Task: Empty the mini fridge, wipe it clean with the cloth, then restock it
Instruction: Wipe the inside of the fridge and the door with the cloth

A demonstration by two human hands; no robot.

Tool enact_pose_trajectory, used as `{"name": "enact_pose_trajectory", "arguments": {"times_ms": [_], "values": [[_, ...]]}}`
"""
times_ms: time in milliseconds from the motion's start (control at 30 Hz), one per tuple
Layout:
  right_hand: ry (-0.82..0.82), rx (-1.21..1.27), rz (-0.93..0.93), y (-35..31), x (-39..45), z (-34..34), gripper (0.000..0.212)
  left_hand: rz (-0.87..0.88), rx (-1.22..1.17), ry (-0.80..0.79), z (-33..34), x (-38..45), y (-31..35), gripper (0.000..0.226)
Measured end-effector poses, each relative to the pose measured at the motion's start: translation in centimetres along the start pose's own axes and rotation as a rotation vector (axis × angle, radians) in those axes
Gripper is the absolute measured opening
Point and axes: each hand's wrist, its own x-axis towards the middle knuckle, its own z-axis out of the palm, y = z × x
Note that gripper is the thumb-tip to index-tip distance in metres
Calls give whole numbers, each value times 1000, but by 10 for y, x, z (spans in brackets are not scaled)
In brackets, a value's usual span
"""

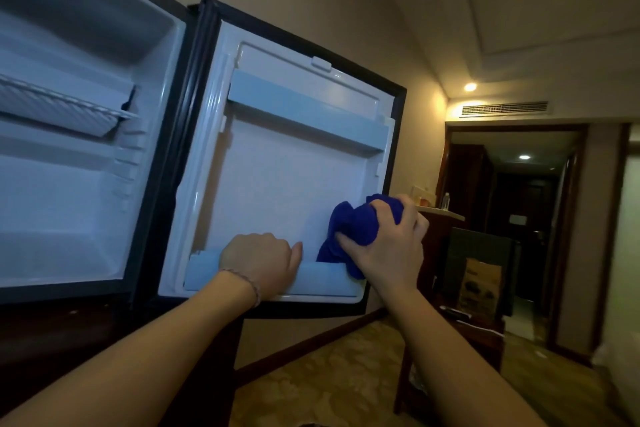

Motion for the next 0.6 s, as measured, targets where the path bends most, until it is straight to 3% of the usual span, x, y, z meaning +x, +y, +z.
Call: {"name": "enact_pose_trajectory", "arguments": {"times_ms": [100,333,467,600], "values": [[-85,-7,58,4,-6,-2,94,-35,2,26,2,0,1,51],[-264,109,164,15,-8,-11,96,52,89,83,5,-3,-2,40],[-413,163,150,10,-8,-16,107,-55,75,86,8,-1,3,51],[-388,104,167,-2,-12,-9,129,-76,57,99,4,-2,6,52]]}}
